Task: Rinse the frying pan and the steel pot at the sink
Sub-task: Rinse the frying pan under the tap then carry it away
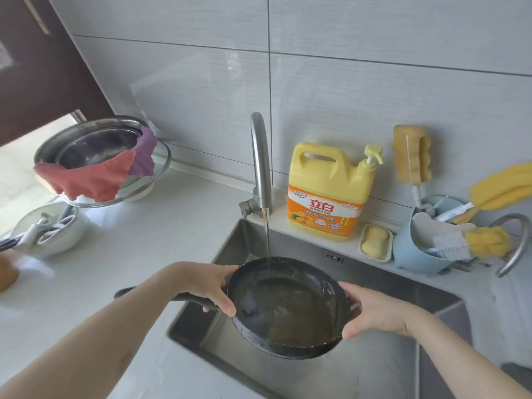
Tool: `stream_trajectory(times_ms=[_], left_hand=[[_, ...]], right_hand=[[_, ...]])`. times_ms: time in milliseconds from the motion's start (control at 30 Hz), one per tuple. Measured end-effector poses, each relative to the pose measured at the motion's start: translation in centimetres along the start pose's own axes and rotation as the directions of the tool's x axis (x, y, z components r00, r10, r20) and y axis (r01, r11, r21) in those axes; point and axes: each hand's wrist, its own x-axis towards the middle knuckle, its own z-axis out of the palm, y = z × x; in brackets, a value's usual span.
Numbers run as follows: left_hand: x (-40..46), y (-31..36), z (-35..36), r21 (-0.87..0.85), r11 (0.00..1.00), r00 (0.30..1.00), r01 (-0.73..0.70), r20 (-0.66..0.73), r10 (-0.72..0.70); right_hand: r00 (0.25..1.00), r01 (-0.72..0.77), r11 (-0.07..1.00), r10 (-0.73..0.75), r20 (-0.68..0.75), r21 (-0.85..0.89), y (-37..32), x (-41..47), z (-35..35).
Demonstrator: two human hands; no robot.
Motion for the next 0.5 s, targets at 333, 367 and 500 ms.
stream_trajectory(times_ms=[333,367,500], left_hand=[[-1.8,2.8,-3.2,0.381,0.9,0.96,0.212,-0.251,-0.12],[-2.1,3.0,-3.3,0.44,0.87,0.947,0.221,-0.311,-0.083],[-2.6,2.9,-2.8,0.476,0.856,0.884,0.201,-0.465,0.05]], right_hand=[[0.972,0.129,0.9,-0.032,-0.232,0.416,0.9,2.3,9.0],[0.96,0.143,0.902,-0.026,-0.28,0.408,0.7,2.6,9.2],[0.918,0.19,0.924,-0.049,-0.393,0.331,-0.2,3.1,7.7]])
